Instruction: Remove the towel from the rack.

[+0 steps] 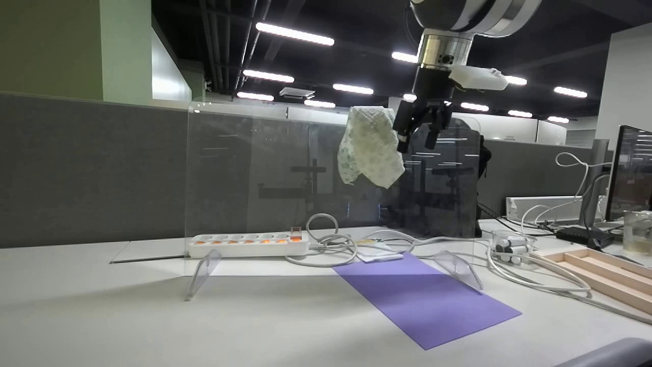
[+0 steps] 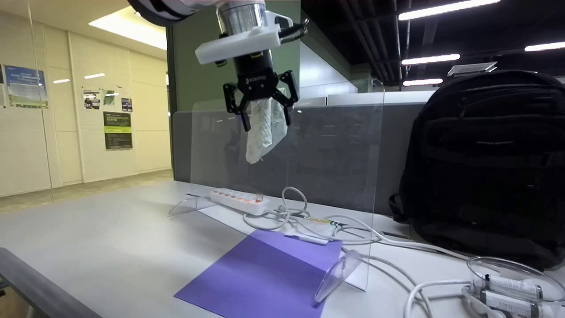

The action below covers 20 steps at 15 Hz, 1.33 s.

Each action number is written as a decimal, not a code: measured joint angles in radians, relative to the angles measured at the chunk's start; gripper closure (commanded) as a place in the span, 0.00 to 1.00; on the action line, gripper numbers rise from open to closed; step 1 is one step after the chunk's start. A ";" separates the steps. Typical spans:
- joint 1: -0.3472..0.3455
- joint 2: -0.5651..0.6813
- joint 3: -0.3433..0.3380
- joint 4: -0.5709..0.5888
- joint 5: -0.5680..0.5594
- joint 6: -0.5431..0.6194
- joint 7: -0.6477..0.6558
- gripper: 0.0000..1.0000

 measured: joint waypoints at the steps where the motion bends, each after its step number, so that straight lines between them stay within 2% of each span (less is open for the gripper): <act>1: 0.007 0.003 0.008 -0.004 0.011 0.022 0.005 0.00; 2: 0.012 0.007 0.015 -0.010 0.016 0.048 0.015 0.00; 4: 0.014 0.016 0.030 -0.020 0.021 0.106 0.044 0.26; 9: 0.013 0.037 0.048 -0.042 0.021 0.240 0.120 0.62; 14: 0.013 0.048 0.052 -0.054 0.021 0.306 0.146 0.96; 16: 0.014 0.048 0.052 -0.058 0.022 0.308 0.147 1.00; 20: 0.025 0.049 0.052 -0.064 0.047 0.299 0.141 1.00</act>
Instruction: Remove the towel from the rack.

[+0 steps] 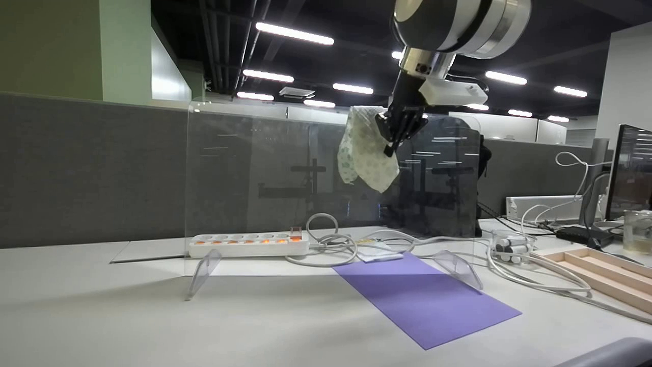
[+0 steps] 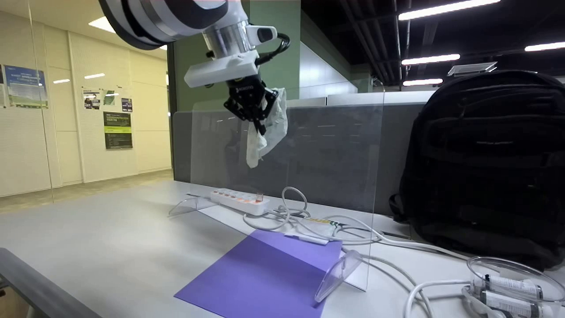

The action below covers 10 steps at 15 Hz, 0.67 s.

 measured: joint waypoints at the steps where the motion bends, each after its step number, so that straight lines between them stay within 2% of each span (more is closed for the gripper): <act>1: 0.007 0.000 0.000 -0.002 0.011 -0.009 -0.007 1.00; 10: 0.080 0.009 0.013 -0.065 0.039 -0.155 -0.070 1.00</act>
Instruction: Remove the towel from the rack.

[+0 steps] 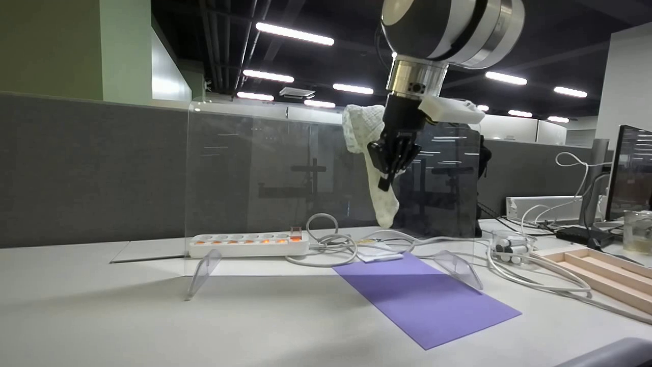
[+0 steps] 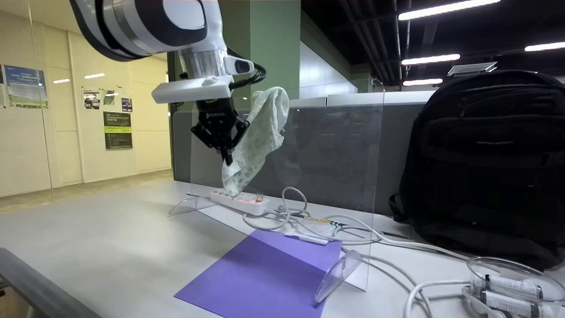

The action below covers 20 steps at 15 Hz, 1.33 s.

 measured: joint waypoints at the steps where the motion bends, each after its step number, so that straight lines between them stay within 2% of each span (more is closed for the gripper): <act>1: 0.003 0.004 0.003 -0.006 0.000 -0.023 -0.007 1.00; 6: 0.013 0.027 0.026 -0.036 -0.001 -0.125 -0.046 1.00; 10: 0.014 0.053 0.050 -0.051 -0.006 -0.164 -0.059 1.00; 11: 0.013 0.062 0.055 -0.054 -0.008 -0.164 -0.059 0.89; 12: 0.013 0.070 0.059 -0.055 -0.014 -0.163 -0.059 0.72; 20: 0.009 0.091 0.069 -0.057 -0.064 -0.159 -0.057 0.18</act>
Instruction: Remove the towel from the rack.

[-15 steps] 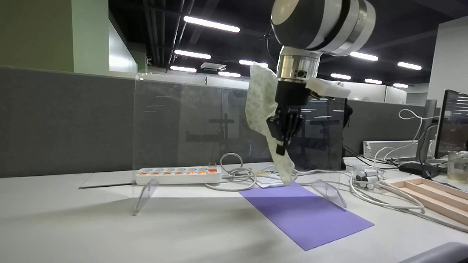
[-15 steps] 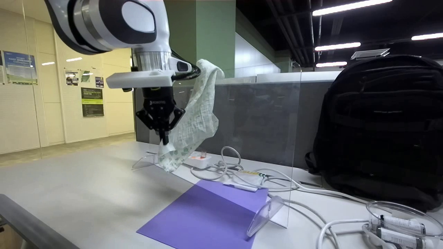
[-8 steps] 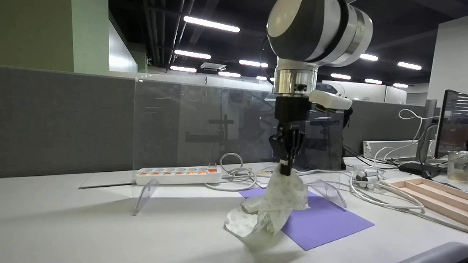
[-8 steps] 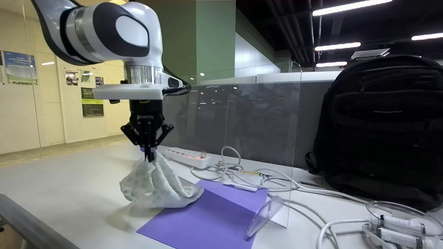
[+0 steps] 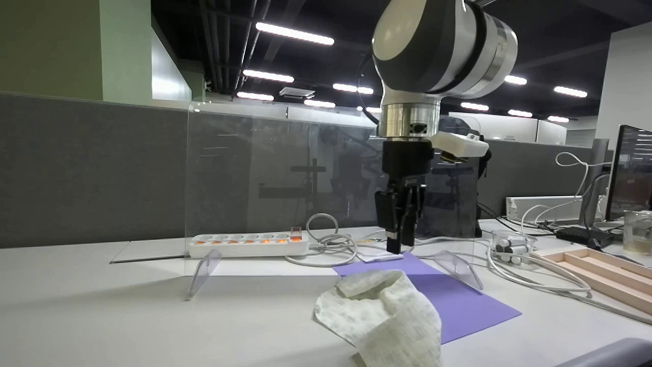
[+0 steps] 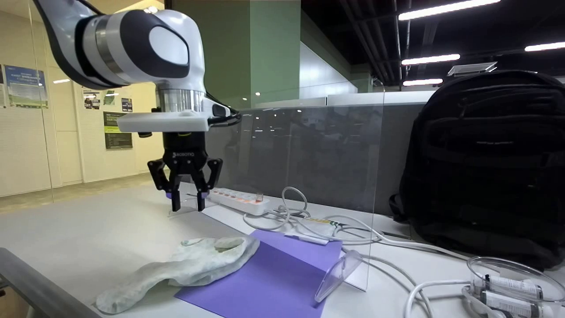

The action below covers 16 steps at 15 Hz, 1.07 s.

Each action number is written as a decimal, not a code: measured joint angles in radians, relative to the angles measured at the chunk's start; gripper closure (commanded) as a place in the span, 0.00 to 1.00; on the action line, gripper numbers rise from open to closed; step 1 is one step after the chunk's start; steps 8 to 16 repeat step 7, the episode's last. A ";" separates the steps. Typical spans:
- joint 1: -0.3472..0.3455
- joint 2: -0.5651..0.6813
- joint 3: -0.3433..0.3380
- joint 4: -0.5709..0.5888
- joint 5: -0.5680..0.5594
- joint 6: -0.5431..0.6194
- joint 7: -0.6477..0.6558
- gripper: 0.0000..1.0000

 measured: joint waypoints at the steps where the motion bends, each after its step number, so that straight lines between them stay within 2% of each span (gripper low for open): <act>1: -0.001 0.000 0.000 0.000 -0.003 0.002 0.000 0.12; 3: -0.003 0.000 0.001 0.000 -0.010 0.008 0.000 0.01; 4: -0.005 0.000 0.001 0.000 -0.017 0.013 0.001 0.00; 16: -0.014 0.000 0.001 0.000 -0.024 0.024 0.001 0.00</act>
